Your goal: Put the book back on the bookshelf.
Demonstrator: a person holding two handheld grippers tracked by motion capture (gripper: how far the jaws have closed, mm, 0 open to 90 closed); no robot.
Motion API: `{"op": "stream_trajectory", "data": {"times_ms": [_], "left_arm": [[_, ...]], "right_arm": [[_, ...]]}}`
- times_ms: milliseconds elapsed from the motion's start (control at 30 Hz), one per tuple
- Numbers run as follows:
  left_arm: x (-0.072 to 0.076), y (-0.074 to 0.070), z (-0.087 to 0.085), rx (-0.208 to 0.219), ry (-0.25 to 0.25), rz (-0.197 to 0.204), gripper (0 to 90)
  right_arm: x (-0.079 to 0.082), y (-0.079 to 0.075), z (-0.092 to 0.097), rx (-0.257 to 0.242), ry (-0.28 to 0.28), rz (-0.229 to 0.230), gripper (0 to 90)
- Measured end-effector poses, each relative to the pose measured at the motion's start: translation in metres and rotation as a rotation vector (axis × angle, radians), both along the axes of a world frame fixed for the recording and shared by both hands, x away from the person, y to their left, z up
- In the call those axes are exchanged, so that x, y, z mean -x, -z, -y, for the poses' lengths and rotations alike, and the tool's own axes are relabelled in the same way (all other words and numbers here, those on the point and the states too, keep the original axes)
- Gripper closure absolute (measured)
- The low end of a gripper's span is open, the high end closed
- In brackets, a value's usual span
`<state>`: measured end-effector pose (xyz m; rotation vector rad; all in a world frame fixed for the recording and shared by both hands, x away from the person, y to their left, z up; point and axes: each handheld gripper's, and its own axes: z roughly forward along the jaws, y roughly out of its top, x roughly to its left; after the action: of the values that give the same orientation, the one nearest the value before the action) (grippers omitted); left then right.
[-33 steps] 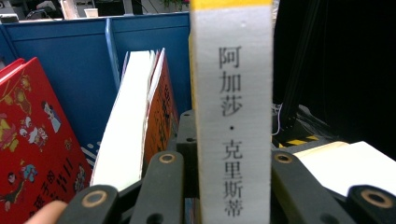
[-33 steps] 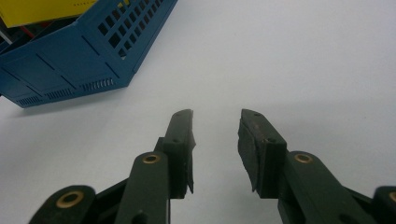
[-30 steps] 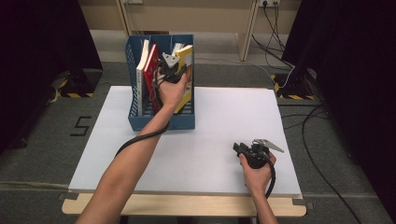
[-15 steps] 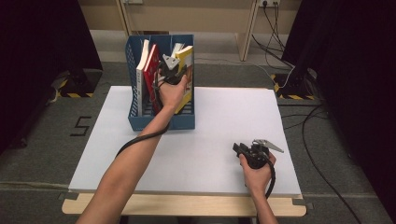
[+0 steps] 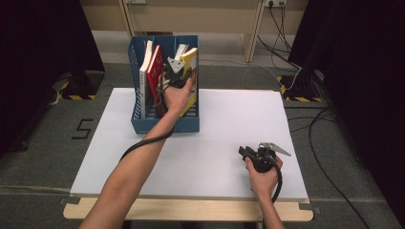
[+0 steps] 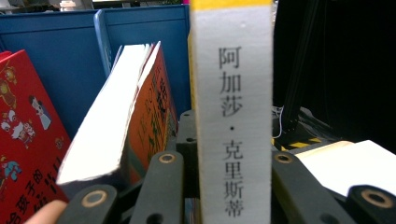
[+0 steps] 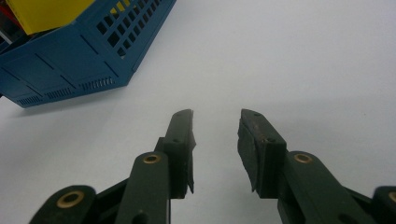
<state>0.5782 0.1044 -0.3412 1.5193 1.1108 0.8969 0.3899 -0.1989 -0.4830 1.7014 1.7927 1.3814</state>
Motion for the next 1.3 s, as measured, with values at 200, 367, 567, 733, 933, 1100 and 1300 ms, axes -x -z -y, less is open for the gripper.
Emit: {"op": "stream_trajectory", "data": {"times_ms": [200,367,567,733,933,1100,1300], "left_arm": [[0.000,0.002,0.001,-0.001,-0.001,0.004,75.1],[-0.001,0.004,0.002,-0.006,-0.004,-0.002,75.1],[-0.001,0.009,0.002,-0.011,-0.004,-0.005,75.1],[-0.001,0.014,0.003,-0.016,-0.005,-0.009,75.1],[0.000,0.019,0.002,-0.017,0.000,-0.009,75.1],[0.000,0.024,0.003,-0.022,-0.002,-0.014,74.9],[0.001,0.031,0.002,-0.030,0.002,-0.025,74.9]], "right_arm": [[0.000,0.000,-0.001,-0.008,0.001,-0.006,65.7],[0.000,0.000,-0.001,-0.009,0.003,-0.004,65.8],[0.000,0.001,0.000,-0.005,0.002,-0.004,65.8],[0.000,0.001,-0.001,-0.005,0.001,-0.006,65.8],[0.000,0.001,-0.001,-0.007,0.002,-0.015,65.8],[0.000,0.001,-0.002,-0.001,-0.005,-0.010,65.8],[0.000,0.002,-0.001,0.001,-0.006,-0.007,65.9]]}}
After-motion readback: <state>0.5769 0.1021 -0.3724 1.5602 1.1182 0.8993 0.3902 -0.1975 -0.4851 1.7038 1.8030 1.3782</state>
